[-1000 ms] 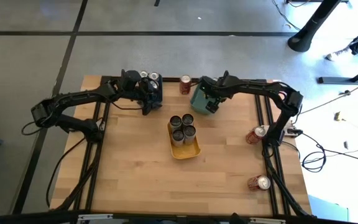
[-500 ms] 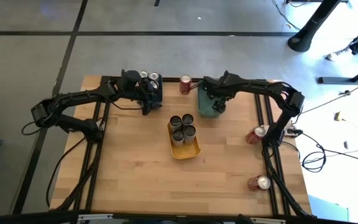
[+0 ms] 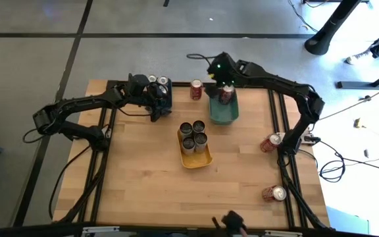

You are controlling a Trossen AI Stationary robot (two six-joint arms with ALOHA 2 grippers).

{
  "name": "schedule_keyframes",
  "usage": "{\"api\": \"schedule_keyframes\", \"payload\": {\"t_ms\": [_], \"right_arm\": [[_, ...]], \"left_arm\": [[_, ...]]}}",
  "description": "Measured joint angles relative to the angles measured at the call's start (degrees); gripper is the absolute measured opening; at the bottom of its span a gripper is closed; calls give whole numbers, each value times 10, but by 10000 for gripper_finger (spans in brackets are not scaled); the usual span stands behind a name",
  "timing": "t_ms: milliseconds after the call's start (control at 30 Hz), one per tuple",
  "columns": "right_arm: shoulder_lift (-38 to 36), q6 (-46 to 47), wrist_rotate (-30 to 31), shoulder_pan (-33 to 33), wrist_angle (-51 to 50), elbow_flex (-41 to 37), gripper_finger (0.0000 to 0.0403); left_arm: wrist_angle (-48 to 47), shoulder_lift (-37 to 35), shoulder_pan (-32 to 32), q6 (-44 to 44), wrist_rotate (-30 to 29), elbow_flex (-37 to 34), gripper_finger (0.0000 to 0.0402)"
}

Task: Sort soda cans
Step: Put the top red soda can into the green bin

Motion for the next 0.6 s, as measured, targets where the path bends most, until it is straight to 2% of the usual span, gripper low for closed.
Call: {"api": "schedule_keyframes", "payload": {"t_ms": [67,300,600], "right_arm": [[17,0,-17,-7,39,-1,369],[98,1,-16,-19,143,-1,369],[150,2,-25,-19,178,-2,369]], "left_arm": [[0,0,0,-2,0,0,370],[0,0,0,-2,0,0,370],[0,0,0,-4,0,0,370]]}}
